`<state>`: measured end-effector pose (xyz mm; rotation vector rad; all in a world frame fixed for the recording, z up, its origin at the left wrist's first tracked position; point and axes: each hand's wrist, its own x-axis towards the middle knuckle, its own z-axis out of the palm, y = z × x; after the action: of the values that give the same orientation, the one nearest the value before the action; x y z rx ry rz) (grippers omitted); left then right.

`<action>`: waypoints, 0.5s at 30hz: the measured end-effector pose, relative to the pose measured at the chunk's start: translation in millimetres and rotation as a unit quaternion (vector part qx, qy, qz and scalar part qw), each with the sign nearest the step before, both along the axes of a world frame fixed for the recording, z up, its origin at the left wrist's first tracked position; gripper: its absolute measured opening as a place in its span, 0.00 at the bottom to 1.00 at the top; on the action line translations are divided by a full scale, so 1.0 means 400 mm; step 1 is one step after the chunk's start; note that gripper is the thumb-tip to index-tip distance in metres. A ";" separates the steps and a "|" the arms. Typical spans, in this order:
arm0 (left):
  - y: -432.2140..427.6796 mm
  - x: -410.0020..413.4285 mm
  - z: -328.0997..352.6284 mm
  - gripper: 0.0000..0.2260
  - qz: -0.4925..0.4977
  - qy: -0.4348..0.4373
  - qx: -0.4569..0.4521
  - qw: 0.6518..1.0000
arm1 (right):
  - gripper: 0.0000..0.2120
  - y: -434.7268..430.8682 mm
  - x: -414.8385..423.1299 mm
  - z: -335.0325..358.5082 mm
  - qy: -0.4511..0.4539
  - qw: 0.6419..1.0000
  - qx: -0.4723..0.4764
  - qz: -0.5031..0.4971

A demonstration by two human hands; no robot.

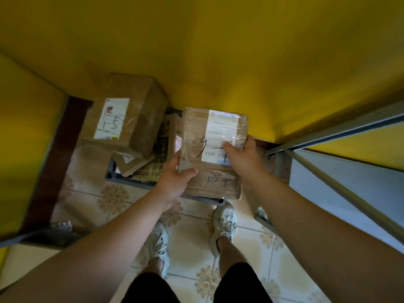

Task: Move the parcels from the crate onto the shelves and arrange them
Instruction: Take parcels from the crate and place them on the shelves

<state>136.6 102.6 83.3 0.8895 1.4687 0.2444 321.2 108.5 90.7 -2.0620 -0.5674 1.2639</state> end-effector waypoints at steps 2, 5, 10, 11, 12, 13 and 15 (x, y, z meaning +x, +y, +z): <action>0.011 -0.033 0.088 0.27 -0.019 -0.015 0.031 0.999 | 0.23 -0.025 -0.024 0.106 -0.005 0.999 0.034 -0.020; 0.030 -0.083 0.248 0.20 -0.037 -0.038 0.093 0.994 | 0.23 -0.059 -0.066 0.265 -0.022 0.996 0.076 -0.034; 0.054 -0.155 0.498 0.15 -0.065 -0.020 0.201 0.977 | 0.28 -0.104 -0.141 0.493 -0.048 0.986 0.147 -0.068; 0.056 -0.167 0.544 0.15 -0.072 -0.008 0.221 0.972 | 0.30 -0.112 -0.153 0.534 -0.052 0.984 0.158 -0.071; 0.057 -0.181 0.590 0.15 -0.084 0.004 0.244 0.966 | 0.33 -0.116 -0.159 0.572 -0.063 0.980 0.173 -0.070; 0.053 -0.193 0.635 0.15 -0.094 0.009 0.261 0.961 | 0.35 -0.120 -0.160 0.610 -0.078 0.977 0.186 -0.072; 0.040 -0.211 0.713 0.15 -0.101 0.009 0.287 0.953 | 0.35 -0.129 -0.153 0.689 -0.053 0.969 0.220 -0.101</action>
<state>52.1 118.7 368.7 1.5038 1.3266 0.5270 260.1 56.8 366.5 -1.7662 -0.6065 0.8249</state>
